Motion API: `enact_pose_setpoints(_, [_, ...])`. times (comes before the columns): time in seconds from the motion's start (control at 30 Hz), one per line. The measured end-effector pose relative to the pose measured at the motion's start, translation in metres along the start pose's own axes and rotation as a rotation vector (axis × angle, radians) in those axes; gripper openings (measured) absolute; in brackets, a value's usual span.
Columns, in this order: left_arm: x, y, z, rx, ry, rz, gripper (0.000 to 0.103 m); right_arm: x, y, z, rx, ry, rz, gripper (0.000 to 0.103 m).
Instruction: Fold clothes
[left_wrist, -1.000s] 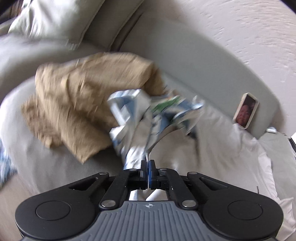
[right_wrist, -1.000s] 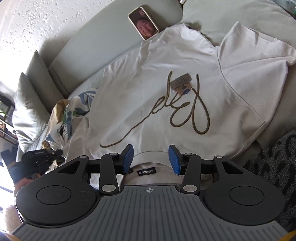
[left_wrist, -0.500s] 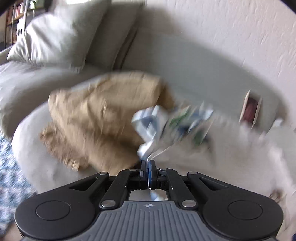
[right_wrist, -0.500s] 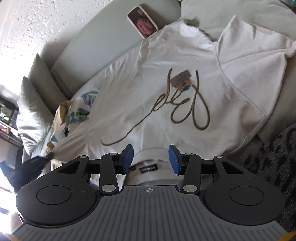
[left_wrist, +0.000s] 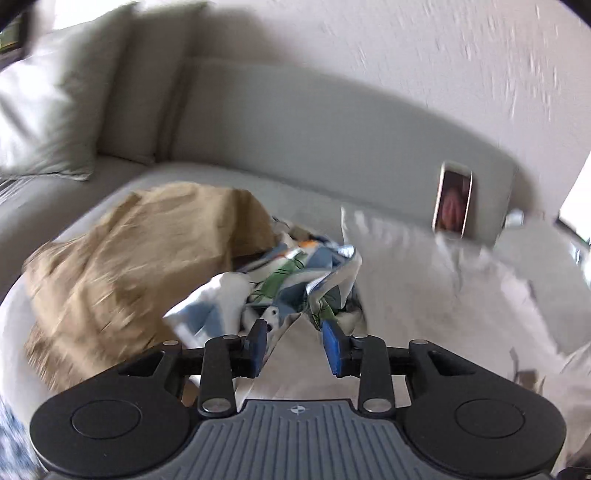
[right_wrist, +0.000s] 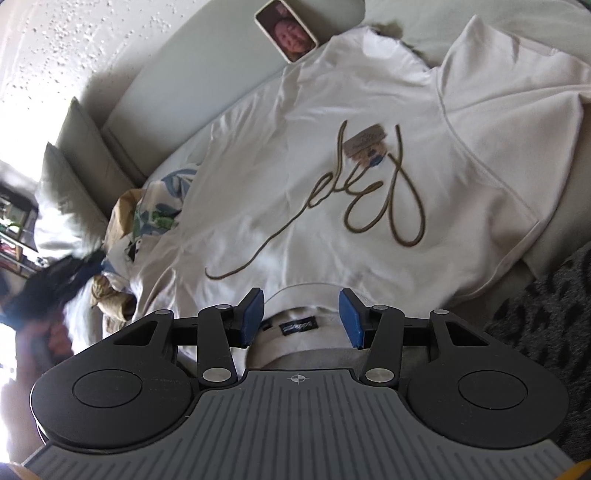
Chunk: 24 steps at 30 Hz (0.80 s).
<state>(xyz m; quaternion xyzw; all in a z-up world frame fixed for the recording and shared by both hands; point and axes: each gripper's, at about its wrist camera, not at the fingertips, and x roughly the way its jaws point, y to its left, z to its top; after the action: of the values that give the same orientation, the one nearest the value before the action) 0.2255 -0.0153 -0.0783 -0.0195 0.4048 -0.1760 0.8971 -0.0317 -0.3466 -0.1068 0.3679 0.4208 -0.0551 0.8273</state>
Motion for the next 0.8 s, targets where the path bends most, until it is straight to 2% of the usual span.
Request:
enact_pose_setpoints(0.1, [0.026, 0.005, 0.016, -0.042, 0.086, -0.045, 0.032, 0.001, -0.003, -0.002, 0.005, 0.008, -0.003, 0.051])
enact_pose_setpoints(0.17, [0.035, 0.004, 0.023, -0.042, 0.104, -0.055, 0.032, 0.000, -0.008, -0.001, 0.016, 0.001, -0.015, 0.051])
enact_pose_setpoints(0.37, [0.058, -0.006, 0.029, 0.102, 0.182, 0.035, 0.032, 0.001, -0.017, 0.004, 0.048, -0.003, -0.027, 0.051])
enact_pose_setpoints(0.57, [0.068, -0.011, 0.024, 0.178, 0.237, 0.046, 0.031, 0.006, -0.013, 0.002, 0.031, 0.017, -0.014, 0.051])
enact_pose_setpoints(0.6, [0.069, -0.012, 0.022, 0.185, 0.239, 0.050, 0.029, 0.006, -0.012, 0.002, 0.030, 0.018, -0.013, 0.051])
enact_pose_setpoints(0.63, [0.070, -0.013, 0.021, 0.189, 0.239, 0.055, 0.018, 0.006, -0.012, 0.002, 0.029, 0.018, -0.013, 0.052])
enact_pose_setpoints(0.7, [0.073, -0.015, 0.020, 0.209, 0.238, 0.069, 0.010, 0.005, -0.012, 0.003, 0.029, 0.018, -0.016, 0.052])
enact_pose_setpoints(0.73, [0.074, -0.015, 0.020, 0.219, 0.238, 0.076, 0.003, 0.005, -0.011, 0.003, 0.029, 0.016, -0.016, 0.052])
enact_pose_setpoints(0.8, [0.072, -0.019, 0.017, 0.252, 0.236, 0.074, 0.000, 0.004, -0.011, 0.004, 0.031, 0.016, -0.016, 0.052])
